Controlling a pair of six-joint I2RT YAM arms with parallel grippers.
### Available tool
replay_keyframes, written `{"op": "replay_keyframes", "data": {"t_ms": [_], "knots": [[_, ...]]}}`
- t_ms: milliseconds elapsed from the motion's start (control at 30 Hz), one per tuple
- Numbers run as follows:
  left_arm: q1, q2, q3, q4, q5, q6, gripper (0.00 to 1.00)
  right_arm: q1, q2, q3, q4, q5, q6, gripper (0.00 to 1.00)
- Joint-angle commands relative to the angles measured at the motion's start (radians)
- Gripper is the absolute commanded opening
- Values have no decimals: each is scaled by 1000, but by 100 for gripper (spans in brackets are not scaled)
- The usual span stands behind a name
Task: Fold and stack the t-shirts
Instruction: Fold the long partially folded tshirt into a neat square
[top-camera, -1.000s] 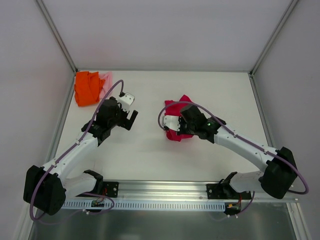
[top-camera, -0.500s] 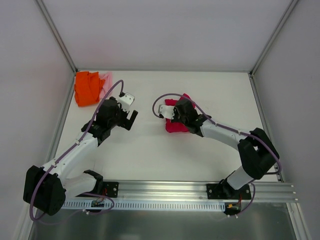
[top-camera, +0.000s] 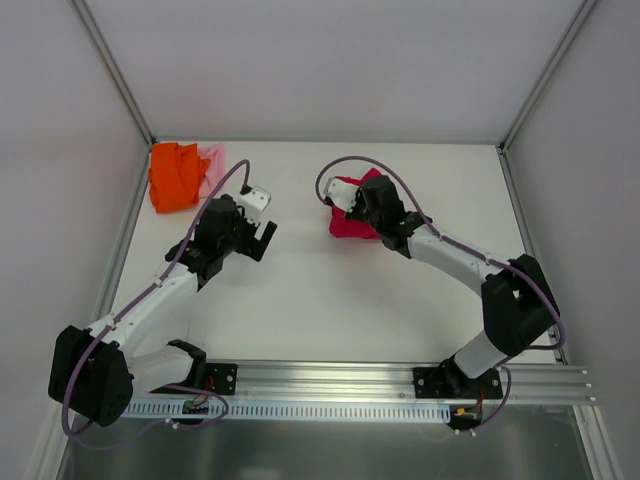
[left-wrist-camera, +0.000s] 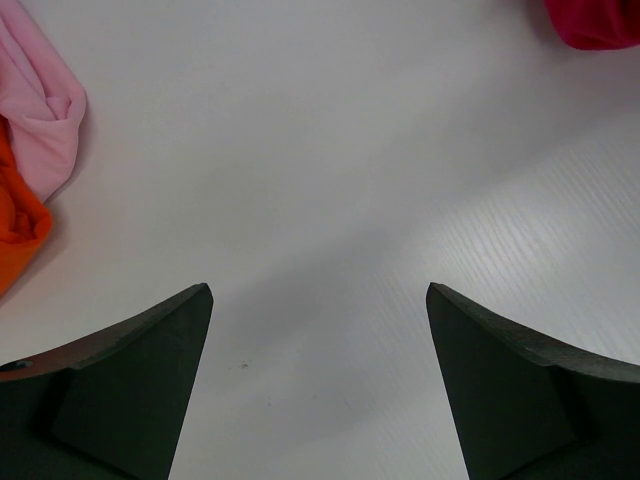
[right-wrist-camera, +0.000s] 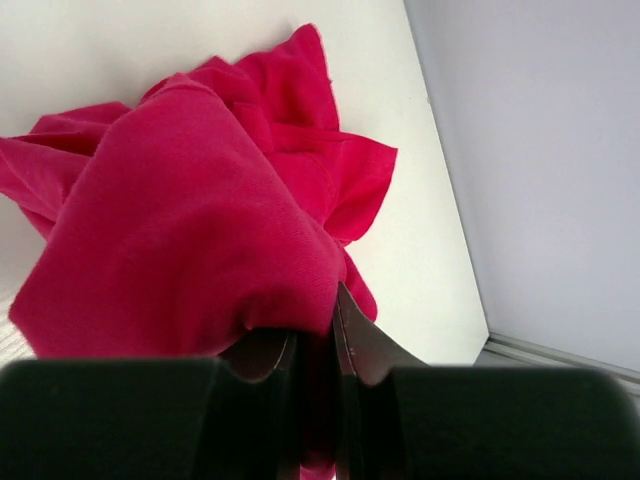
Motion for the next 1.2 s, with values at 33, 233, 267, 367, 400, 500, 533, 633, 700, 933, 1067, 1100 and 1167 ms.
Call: {"op": "replay_keyframes", "data": {"t_ms": [33, 233, 267, 367, 400, 500, 533, 633, 700, 933, 1067, 1100, 1167], "knots": [[8, 5, 26, 25, 7, 10, 91, -36, -125, 107, -71, -105, 133, 1], [8, 22, 29, 26, -3, 16, 91, -47, -133, 90, 41, -64, 105, 1], [10, 22, 29, 26, -3, 18, 91, -47, -128, 95, 43, -64, 89, 1], [8, 24, 28, 25, -11, 21, 91, -53, -88, 99, 96, -44, 72, 1], [8, 25, 28, 25, -14, 22, 91, -56, -74, 98, 124, -33, 63, 1], [8, 27, 28, 25, -17, 25, 90, -62, -5, 144, 138, -4, 50, 1], [8, 27, 28, 25, -17, 25, 90, -63, -4, 142, 135, -4, 55, 1], [8, 19, 26, 28, -11, 25, 91, -59, -65, 110, 43, -61, 88, 1], [8, 24, 28, 28, -3, 24, 91, -59, -160, 78, -15, -136, 104, 1], [8, 54, 47, 23, 24, 13, 92, 18, -430, 113, -552, -389, 188, 1], [8, 65, 89, -1, 32, 5, 99, 131, -520, 145, -799, -428, 231, 1], [8, 73, 107, -4, 32, 10, 99, 148, -528, 165, -840, -426, 236, 1], [8, 99, 129, -20, 32, 16, 99, 200, -531, 175, -940, -415, 256, 1]]}}
